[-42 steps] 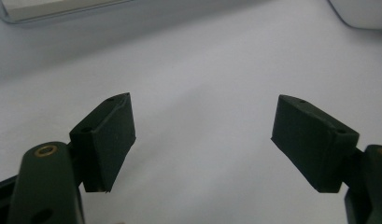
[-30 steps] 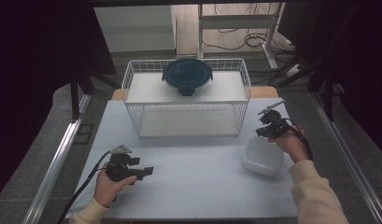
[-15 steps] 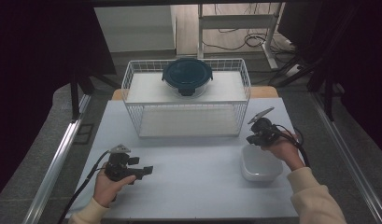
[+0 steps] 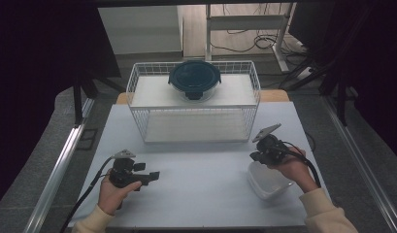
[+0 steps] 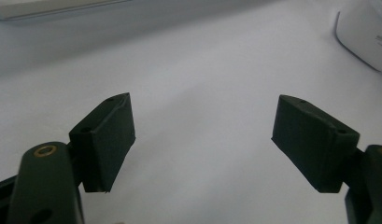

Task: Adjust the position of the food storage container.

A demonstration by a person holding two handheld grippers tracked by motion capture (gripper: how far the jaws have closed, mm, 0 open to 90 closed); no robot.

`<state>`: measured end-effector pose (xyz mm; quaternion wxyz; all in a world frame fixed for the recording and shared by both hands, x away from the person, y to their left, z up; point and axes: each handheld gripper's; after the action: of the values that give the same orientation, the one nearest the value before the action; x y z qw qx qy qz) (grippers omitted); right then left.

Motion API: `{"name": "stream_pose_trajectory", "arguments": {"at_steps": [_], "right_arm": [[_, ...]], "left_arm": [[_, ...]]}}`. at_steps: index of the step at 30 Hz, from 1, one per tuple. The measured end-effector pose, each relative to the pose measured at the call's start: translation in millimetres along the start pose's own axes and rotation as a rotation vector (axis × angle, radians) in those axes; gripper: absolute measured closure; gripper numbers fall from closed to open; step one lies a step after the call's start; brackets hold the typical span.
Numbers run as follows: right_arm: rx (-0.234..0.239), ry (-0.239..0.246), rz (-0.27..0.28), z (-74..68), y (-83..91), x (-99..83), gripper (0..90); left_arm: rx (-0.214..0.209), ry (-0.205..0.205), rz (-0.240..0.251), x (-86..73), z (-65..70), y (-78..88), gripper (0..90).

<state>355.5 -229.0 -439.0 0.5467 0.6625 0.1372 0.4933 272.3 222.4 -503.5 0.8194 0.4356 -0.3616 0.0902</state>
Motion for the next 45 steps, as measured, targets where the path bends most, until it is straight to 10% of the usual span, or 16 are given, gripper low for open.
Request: {"name": "stream_pose_trajectory", "arguments": {"at_steps": [8, 21, 45], "right_arm": [[-0.11, -0.247, 0.169, -1.8, 63.1, -56.6, 89.3], [-0.143, -0.555, 0.066, -19.4, 64.5, -155.2, 89.3], [-0.127, -0.538, 0.053, 7.8, 35.8, -111.4, 89.3]], "left_arm": [[0.003, -0.004, 0.015, 0.0, 0.6, 5.4, 20.7], [-0.007, 0.017, 0.027, 3.4, -3.0, 6.2, 20.9], [0.013, 0.004, 0.02, 2.4, -3.2, 6.4, 20.8]]}}
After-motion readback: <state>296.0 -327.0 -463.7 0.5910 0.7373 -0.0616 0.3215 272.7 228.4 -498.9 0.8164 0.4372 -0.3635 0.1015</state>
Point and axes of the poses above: each handheld gripper's, and its own axes: y roughly backward along the jaws, x roughly out of its top, z roughly to its right
